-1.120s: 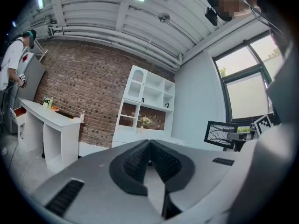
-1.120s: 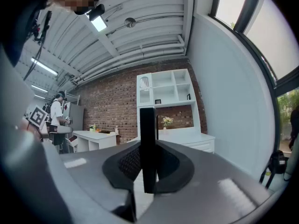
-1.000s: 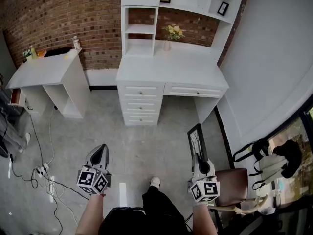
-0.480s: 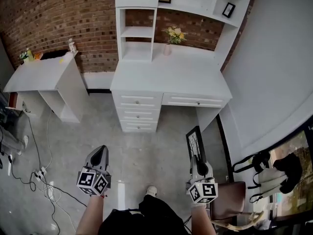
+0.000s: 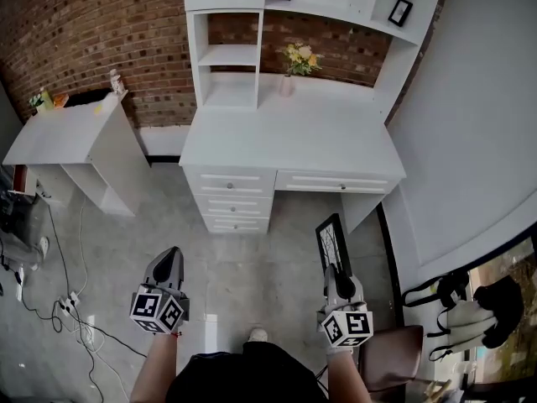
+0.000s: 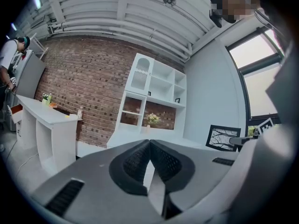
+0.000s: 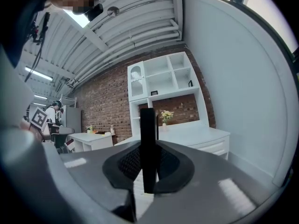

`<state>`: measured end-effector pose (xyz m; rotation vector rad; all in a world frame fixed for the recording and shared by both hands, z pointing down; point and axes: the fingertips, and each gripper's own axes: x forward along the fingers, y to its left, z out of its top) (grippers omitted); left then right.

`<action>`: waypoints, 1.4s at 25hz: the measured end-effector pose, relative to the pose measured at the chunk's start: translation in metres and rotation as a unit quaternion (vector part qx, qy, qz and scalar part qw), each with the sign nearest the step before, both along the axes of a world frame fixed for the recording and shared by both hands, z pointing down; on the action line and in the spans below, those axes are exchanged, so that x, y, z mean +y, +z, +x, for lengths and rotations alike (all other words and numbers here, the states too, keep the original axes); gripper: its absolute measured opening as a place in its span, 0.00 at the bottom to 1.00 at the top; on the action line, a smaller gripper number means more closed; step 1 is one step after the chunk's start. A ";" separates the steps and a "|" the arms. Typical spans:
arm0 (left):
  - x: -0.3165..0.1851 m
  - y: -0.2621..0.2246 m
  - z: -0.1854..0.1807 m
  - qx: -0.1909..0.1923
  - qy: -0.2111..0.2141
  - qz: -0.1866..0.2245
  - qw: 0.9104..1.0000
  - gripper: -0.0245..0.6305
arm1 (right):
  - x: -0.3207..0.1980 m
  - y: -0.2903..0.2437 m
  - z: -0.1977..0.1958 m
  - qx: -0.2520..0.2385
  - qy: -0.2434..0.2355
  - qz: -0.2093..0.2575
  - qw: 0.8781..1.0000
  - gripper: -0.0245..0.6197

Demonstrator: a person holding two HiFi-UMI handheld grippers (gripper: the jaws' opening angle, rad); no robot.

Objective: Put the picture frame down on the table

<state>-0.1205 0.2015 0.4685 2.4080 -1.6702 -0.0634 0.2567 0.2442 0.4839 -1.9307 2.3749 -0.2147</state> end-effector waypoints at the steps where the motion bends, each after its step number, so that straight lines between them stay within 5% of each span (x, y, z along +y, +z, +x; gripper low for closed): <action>1: -0.005 0.000 0.003 0.001 0.000 0.000 1.000 0.03 | -0.006 0.000 0.003 -0.001 -0.001 0.000 1.000 0.10; 16: -0.064 0.008 0.007 -0.003 -0.017 -0.010 1.000 0.03 | -0.077 0.009 -0.001 -0.009 -0.027 -0.012 1.000 0.10; 25: -0.163 0.014 0.018 0.003 0.033 -0.008 0.999 0.03 | -0.147 0.009 -0.015 -0.001 -0.011 -0.017 1.000 0.10; 35: -0.262 0.010 -0.026 0.005 0.053 -0.015 0.998 0.03 | -0.240 0.009 -0.072 0.001 -0.011 -0.032 0.999 0.10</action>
